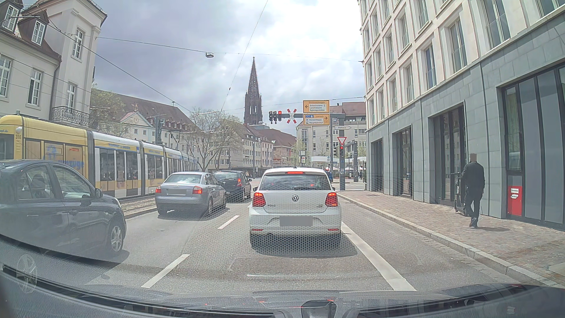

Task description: Follow the waypoints while adhering to traffic rules and regulations

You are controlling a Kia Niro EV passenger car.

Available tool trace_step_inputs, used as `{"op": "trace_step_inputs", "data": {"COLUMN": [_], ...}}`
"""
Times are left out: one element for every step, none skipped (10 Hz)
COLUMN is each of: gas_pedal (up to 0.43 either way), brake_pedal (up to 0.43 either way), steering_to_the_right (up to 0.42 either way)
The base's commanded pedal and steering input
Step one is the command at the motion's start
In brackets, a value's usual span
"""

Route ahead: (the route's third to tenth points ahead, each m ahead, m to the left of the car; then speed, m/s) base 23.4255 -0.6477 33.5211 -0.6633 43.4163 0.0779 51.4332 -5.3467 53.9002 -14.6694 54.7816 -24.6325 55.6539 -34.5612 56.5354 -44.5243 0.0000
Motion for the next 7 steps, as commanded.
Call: {"op": "trace_step_inputs", "data": {"gas_pedal": [0.0,0.0,0.0,0.0,0.0,0.0,0.0], "brake_pedal": [0.232,0.232,0.232,0.232,0.232,0.232,0.232], "steering_to_the_right": [-0.011,-0.011,-0.011,-0.011,-0.011,-0.011,-0.011]}}
